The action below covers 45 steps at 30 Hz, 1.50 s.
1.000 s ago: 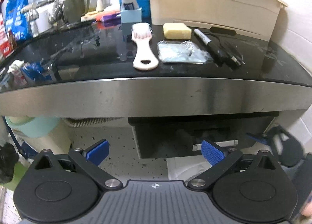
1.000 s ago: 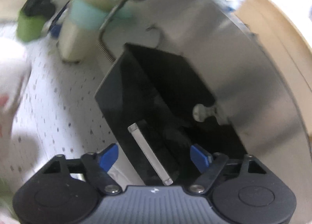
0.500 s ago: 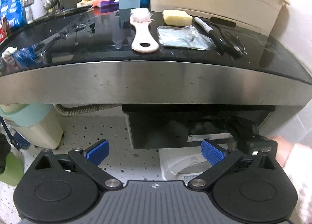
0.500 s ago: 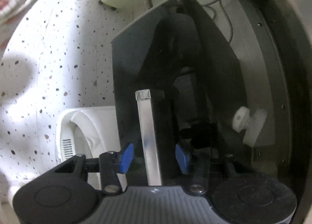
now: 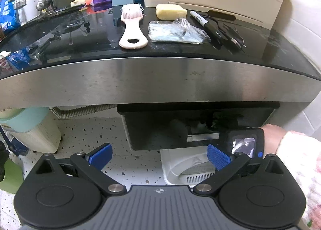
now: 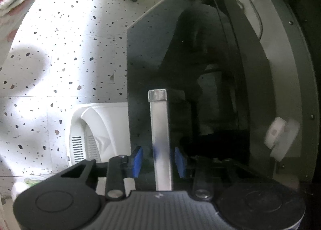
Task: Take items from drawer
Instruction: 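Grasp the drawer's silver handle with the right gripper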
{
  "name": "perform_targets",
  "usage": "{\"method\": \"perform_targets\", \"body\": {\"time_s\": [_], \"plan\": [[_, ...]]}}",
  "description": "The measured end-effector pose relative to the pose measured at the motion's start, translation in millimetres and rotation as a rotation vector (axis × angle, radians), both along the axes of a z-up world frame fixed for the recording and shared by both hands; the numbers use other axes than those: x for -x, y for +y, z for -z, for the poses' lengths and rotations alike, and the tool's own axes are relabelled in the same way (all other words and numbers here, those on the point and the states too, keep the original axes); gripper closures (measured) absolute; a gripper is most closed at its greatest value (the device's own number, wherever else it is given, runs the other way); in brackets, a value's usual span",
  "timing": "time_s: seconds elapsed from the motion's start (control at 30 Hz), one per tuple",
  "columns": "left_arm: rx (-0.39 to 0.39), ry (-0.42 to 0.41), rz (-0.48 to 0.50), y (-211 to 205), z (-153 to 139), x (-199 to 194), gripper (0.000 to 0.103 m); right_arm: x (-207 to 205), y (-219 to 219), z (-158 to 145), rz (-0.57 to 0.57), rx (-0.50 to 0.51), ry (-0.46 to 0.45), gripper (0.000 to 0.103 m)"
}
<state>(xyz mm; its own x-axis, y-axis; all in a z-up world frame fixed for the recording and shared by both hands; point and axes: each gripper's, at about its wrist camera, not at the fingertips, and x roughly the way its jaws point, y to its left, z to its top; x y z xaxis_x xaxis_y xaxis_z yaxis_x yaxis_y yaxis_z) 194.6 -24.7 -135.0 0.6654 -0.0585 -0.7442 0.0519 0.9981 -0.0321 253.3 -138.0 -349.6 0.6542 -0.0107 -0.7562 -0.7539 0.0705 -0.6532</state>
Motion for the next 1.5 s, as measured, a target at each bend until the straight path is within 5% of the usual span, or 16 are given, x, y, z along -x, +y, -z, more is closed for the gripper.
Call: {"method": "perform_targets", "body": {"time_s": [0.33,0.47,1.17,1.5], "plan": [[0.014,0.026,0.009,-1,7,-3,0.001,-20,2,-10,0.070,-0.076,0.048,0.066],[0.020,0.037,-0.003,2,8,-3,0.001,-19,4,-5,0.093,-0.104,0.049,0.057],[0.034,0.079,-0.022,13,13,1,0.001,-22,2,-8,0.168,-0.217,0.005,0.060],[0.038,0.094,-0.023,14,18,1,0.001,-18,3,-9,0.143,-0.188,0.007,0.059]]}}
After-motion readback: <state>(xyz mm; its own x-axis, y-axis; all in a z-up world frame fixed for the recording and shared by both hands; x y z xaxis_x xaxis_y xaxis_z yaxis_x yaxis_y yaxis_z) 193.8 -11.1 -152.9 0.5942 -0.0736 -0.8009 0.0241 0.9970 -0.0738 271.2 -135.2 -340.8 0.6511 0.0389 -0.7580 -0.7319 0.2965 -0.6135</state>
